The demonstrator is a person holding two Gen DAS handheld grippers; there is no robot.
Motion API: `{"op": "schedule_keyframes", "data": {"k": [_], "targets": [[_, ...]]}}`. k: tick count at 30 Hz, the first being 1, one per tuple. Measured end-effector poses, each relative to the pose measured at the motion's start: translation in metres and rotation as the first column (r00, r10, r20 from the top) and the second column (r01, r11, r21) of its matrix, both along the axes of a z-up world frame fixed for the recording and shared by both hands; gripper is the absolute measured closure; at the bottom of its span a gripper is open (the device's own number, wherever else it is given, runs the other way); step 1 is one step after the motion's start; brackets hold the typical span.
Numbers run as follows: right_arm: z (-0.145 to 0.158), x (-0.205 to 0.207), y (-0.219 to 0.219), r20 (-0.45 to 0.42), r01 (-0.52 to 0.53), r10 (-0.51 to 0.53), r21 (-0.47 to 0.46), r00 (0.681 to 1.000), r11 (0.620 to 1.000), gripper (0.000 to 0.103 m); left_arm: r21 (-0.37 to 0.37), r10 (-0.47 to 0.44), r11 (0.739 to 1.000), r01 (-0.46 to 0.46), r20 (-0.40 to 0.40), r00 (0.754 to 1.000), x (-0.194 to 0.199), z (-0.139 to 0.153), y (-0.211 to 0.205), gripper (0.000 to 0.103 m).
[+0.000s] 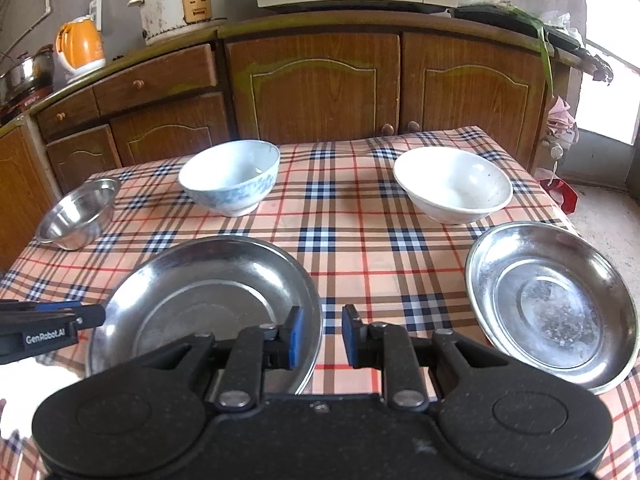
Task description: Organize plates and bowls
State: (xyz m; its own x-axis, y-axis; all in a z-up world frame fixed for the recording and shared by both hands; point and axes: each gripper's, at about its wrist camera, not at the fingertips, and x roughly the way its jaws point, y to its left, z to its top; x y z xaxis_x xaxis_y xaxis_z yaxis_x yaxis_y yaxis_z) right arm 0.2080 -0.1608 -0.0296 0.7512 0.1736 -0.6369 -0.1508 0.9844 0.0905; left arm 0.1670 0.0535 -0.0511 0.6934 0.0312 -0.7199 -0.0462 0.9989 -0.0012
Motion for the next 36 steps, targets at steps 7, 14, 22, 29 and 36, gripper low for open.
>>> {"op": "schedule_keyframes", "data": {"k": [7,14,22,29,36], "targets": [[0.018,-0.019,-0.008,0.026,-0.003,0.003,0.004,1.000,1.000,0.077,-0.014,-0.027,1.000,0.027,0.026,0.999,-0.018,0.018,-0.021,0.077],[0.037,-0.036,-0.031,0.068,0.030,-0.030,0.009,0.997,1.000,0.077,-0.035,-0.090,0.995,0.092,0.053,0.994,-0.029,0.034,-0.053,0.077],[0.049,-0.047,-0.070,0.103,0.087,-0.089,0.024,0.991,0.996,0.073,-0.026,-0.145,0.989,0.148,0.082,0.986,-0.032,0.049,-0.092,0.077],[0.053,-0.051,-0.104,0.119,0.139,-0.143,0.040,0.983,0.989,0.073,-0.020,-0.183,0.983,0.185,0.082,0.980,-0.028,0.051,-0.123,0.077],[0.052,-0.052,-0.136,0.125,0.183,-0.188,0.050,0.974,0.982,0.072,-0.035,-0.191,0.980,0.194,0.074,0.979,-0.020,0.052,-0.149,0.077]]}}
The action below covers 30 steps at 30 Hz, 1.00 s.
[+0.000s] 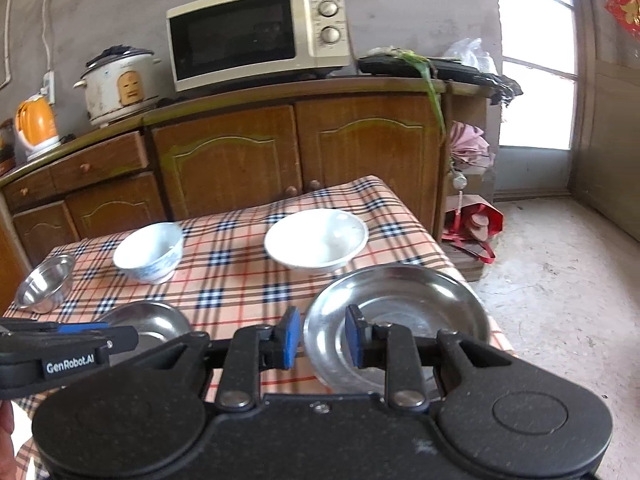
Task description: Organize plates and bowls
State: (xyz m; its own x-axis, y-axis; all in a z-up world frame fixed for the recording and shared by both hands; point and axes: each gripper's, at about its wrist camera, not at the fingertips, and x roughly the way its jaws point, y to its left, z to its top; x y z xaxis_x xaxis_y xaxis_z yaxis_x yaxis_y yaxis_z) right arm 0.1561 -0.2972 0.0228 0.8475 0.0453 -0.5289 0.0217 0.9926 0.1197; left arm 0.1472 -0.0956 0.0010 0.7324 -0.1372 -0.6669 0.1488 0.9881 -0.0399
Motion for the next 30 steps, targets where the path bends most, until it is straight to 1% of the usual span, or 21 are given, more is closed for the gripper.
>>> {"op": "schedule_keyframes", "data": {"k": [2,7,9,11,15,18,21,25,30], "targets": [[-0.002,0.001,-0.009,-0.004,0.016,-0.016,0.000,1.000,1.000,0.070,-0.002,-0.004,1.000,0.004,0.001,1.000,0.002,0.000,-0.007,0.077],[-0.008,0.004,-0.035,-0.011,0.058,-0.058,0.018,0.998,0.998,0.068,-0.004,-0.016,1.000,0.016,0.000,1.000,0.008,-0.001,-0.025,0.077],[-0.011,0.006,-0.045,-0.017,0.074,-0.073,0.018,0.997,0.997,0.061,-0.002,-0.022,1.000,0.022,-0.001,1.000,0.011,-0.004,-0.032,0.077],[-0.014,0.009,-0.055,-0.022,0.084,-0.084,0.017,0.996,0.996,0.058,0.003,-0.025,1.000,0.026,-0.008,1.000,0.016,-0.007,-0.038,0.077],[-0.022,0.018,-0.075,-0.046,0.102,-0.102,0.005,0.994,0.995,0.056,0.002,-0.034,0.999,0.034,-0.021,0.999,0.025,-0.014,-0.050,0.077],[-0.031,0.027,-0.092,-0.067,0.116,-0.115,0.012,0.991,0.993,0.052,0.009,-0.039,0.999,0.040,-0.029,0.999,0.034,-0.021,-0.060,0.077],[-0.041,0.036,-0.106,-0.084,0.120,-0.118,0.018,0.989,0.993,0.052,0.024,-0.044,0.999,0.045,-0.042,0.998,0.042,-0.030,-0.069,0.077],[-0.056,0.050,-0.120,-0.104,0.126,-0.124,0.012,0.987,0.992,0.049,0.041,-0.053,0.998,0.055,-0.057,0.997,0.056,-0.042,-0.080,0.077],[-0.072,0.072,-0.135,-0.135,0.129,-0.127,0.010,0.983,0.992,0.047,0.044,-0.060,0.997,0.063,-0.072,0.996,0.074,-0.055,-0.089,0.076]]}}
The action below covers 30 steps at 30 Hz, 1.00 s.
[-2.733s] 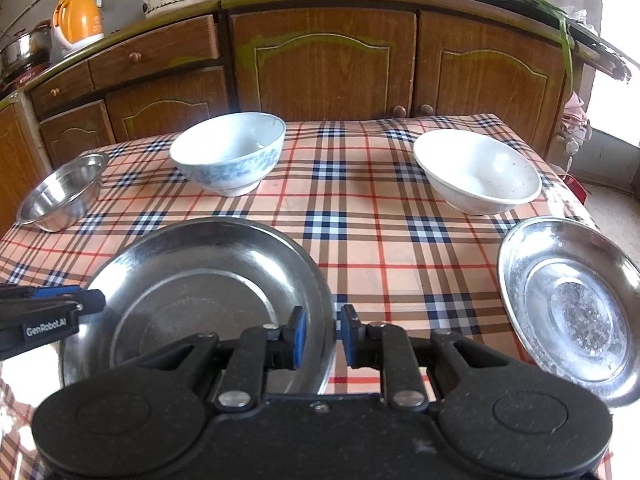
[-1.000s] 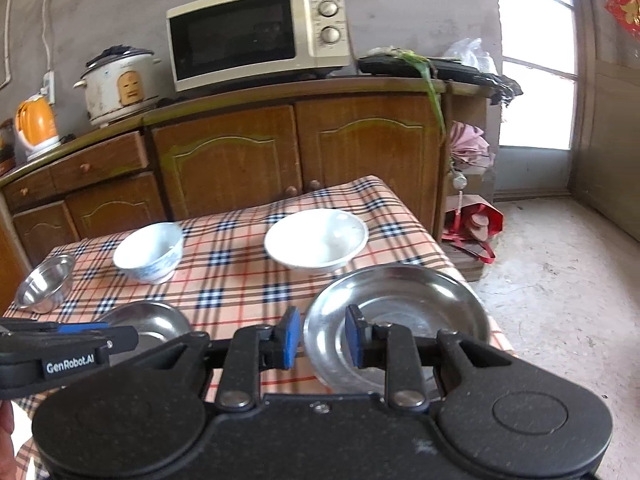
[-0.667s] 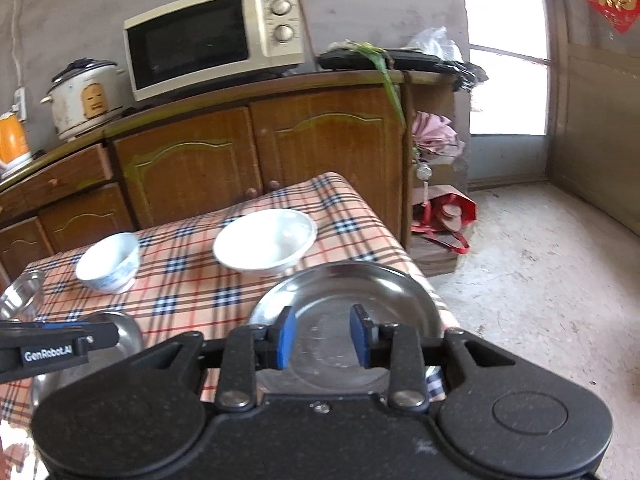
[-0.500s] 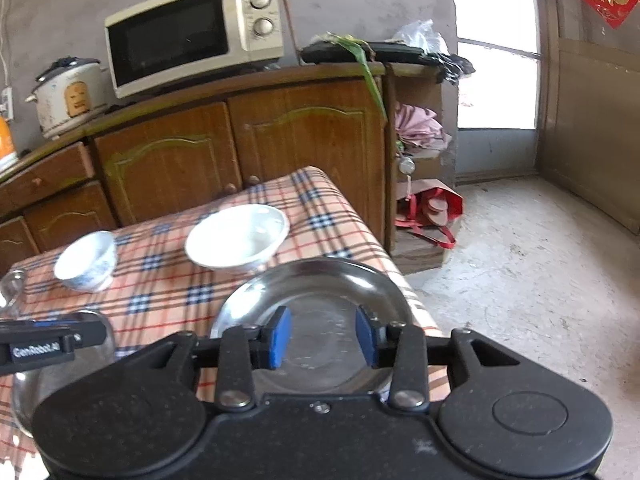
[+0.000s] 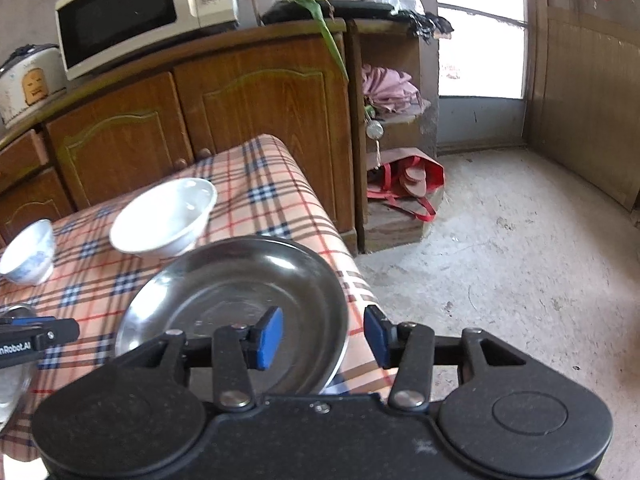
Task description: Organize plates and bowls
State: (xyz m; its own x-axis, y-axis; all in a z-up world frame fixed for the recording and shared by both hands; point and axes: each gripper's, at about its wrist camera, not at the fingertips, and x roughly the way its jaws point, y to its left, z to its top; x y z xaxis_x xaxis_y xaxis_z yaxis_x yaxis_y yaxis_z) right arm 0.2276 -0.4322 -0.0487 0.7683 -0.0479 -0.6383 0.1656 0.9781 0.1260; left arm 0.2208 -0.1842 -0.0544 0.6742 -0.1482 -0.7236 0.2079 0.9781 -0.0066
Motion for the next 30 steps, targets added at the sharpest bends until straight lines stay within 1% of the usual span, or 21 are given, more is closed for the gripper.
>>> {"op": "schedule_keyframes", "data": {"k": [2,5,7,10,15,19,20,21,22,23,24,25,27,30], "targets": [[-0.006,0.007,-0.005,-0.007,0.002,-0.002,0.000,1.000,1.000,0.045,-0.003,-0.008,1.000,0.008,-0.009,1.000,0.005,-0.005,-0.004,0.074],[-0.012,0.016,-0.010,-0.016,0.006,-0.006,-0.002,1.000,1.000,0.040,0.001,-0.020,1.000,0.020,-0.007,1.000,0.012,-0.011,-0.010,0.068],[-0.015,0.022,-0.012,-0.016,0.004,-0.004,0.002,1.000,1.000,0.036,0.006,-0.021,1.000,0.021,-0.010,1.000,0.018,-0.015,-0.014,0.068],[-0.020,0.030,-0.015,-0.024,0.000,0.000,0.001,1.000,1.000,0.036,0.006,-0.025,1.000,0.026,-0.018,1.000,0.026,-0.022,-0.018,0.068],[-0.028,0.040,-0.016,-0.033,-0.023,0.023,0.026,0.999,0.999,0.036,0.005,-0.042,0.999,0.042,-0.044,0.998,0.039,-0.034,-0.025,0.066],[-0.036,0.046,-0.017,-0.035,-0.045,0.047,0.064,0.998,0.997,0.037,-0.006,-0.056,0.998,0.055,-0.056,0.997,0.045,-0.043,-0.029,0.065],[-0.039,0.047,-0.017,-0.041,-0.048,0.051,0.082,0.998,0.995,0.041,-0.015,-0.057,0.998,0.057,-0.053,0.997,0.046,-0.043,-0.029,0.065],[-0.041,0.048,-0.017,-0.046,-0.045,0.050,0.095,0.998,0.994,0.047,-0.023,-0.063,0.998,0.062,-0.053,0.997,0.047,-0.043,-0.029,0.067],[-0.042,0.048,-0.017,-0.047,-0.043,0.048,0.106,0.998,0.993,0.053,-0.029,-0.074,0.997,0.073,-0.050,0.996,0.047,-0.044,-0.030,0.070],[-0.044,0.048,-0.016,-0.044,-0.043,0.048,0.107,0.998,0.993,0.063,-0.030,-0.083,0.996,0.081,-0.045,0.996,0.047,-0.044,-0.031,0.072],[-0.044,0.047,-0.015,-0.042,-0.034,0.039,0.097,0.998,0.995,0.067,-0.026,-0.083,0.996,0.082,-0.040,0.996,0.046,-0.044,-0.032,0.073],[-0.044,0.047,-0.014,-0.041,-0.026,0.030,0.093,0.999,0.995,0.068,-0.026,-0.082,0.996,0.081,-0.035,0.996,0.046,-0.044,-0.032,0.074],[-0.043,0.045,-0.015,-0.042,-0.005,0.009,0.088,0.999,0.996,0.079,-0.033,-0.083,0.996,0.082,-0.032,0.996,0.045,-0.045,-0.029,0.076],[-0.041,0.039,-0.016,-0.036,-0.001,0.004,0.104,0.999,0.995,0.081,-0.047,-0.090,0.995,0.089,-0.034,0.995,0.043,-0.043,-0.025,0.078]]}}
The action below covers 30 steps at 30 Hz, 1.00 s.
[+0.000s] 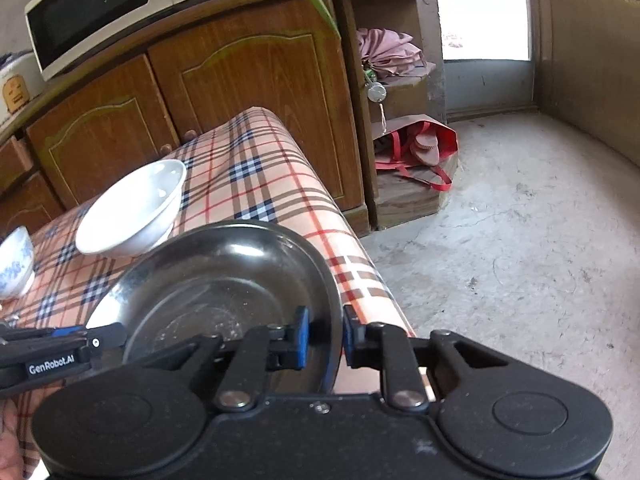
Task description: Organize plates and bowls
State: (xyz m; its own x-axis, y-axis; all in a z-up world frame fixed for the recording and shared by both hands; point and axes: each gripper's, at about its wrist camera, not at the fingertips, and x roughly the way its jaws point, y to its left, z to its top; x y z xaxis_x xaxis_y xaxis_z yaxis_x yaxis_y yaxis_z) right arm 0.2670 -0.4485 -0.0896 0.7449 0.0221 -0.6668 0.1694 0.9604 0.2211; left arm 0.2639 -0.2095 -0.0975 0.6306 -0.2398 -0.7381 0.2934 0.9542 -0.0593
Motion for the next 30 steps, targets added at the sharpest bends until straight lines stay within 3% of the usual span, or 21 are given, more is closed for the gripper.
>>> {"op": "schedule_keyframes", "data": {"k": [30], "targets": [[0.104,-0.079,0.022,0.126,0.020,-0.017,-0.023,0.992,1.000,0.081,-0.007,0.034,0.999,-0.034,0.139,0.990,-0.070,0.095,0.016,0.079]]}}
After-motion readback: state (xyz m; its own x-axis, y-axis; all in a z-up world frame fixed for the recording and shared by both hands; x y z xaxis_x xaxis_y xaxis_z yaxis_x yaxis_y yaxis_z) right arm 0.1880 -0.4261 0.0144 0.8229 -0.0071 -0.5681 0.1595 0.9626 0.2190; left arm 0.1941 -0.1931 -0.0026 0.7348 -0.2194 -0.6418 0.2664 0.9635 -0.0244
